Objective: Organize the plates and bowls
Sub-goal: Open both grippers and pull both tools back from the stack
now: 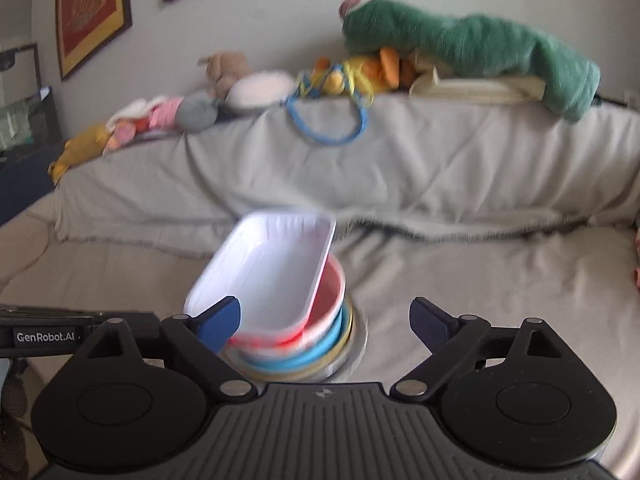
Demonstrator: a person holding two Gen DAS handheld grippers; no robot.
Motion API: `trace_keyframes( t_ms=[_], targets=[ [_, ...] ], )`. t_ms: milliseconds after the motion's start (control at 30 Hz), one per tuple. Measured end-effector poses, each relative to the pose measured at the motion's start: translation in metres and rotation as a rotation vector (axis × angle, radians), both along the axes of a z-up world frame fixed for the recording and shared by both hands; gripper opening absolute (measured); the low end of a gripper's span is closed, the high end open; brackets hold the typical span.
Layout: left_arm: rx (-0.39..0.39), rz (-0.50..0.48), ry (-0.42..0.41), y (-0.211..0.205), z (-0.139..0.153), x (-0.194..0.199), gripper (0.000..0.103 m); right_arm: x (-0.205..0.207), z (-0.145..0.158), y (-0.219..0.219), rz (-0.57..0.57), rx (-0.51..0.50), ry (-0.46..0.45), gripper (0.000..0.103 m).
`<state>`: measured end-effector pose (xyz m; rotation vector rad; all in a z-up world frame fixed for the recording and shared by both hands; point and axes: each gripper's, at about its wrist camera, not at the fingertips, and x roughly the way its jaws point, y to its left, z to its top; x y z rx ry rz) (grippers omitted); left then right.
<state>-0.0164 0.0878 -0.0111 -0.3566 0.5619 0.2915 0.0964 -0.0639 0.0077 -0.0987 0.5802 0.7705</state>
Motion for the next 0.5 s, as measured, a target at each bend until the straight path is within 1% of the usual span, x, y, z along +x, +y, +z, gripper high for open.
trace_keyframes(
  t_ms=[67, 100, 133, 200, 367, 500],
  targets=[
    [0.006, -0.021, 0.007, -0.020, -0.007, -0.011, 0.018, -0.010, -0.013, -0.012, 0.006, -0.036, 0.086, 0.092],
    [0.011, -0.026, 0.011, -0.029, -0.011, -0.014, 0.018, -0.015, -0.021, -0.017, 0.005, -0.056, 0.116, 0.092],
    [0.023, -0.031, 0.011, -0.037, -0.013, -0.017, 0.018, -0.021, -0.027, -0.020, 0.002, -0.075, 0.127, 0.092],
    [0.052, -0.028, 0.022, -0.051, -0.017, -0.021, 0.018, -0.033, -0.034, -0.023, -0.005, -0.113, 0.118, 0.092],
    [0.102, 0.019, 0.094, -0.069, -0.024, -0.020, 0.018, -0.047, -0.035, -0.028, -0.014, -0.135, 0.103, 0.092],
    [0.091, 0.018, 0.102, -0.069, -0.025, -0.022, 0.018, -0.046, -0.039, -0.033, -0.026, -0.136, 0.132, 0.092]
  ],
)
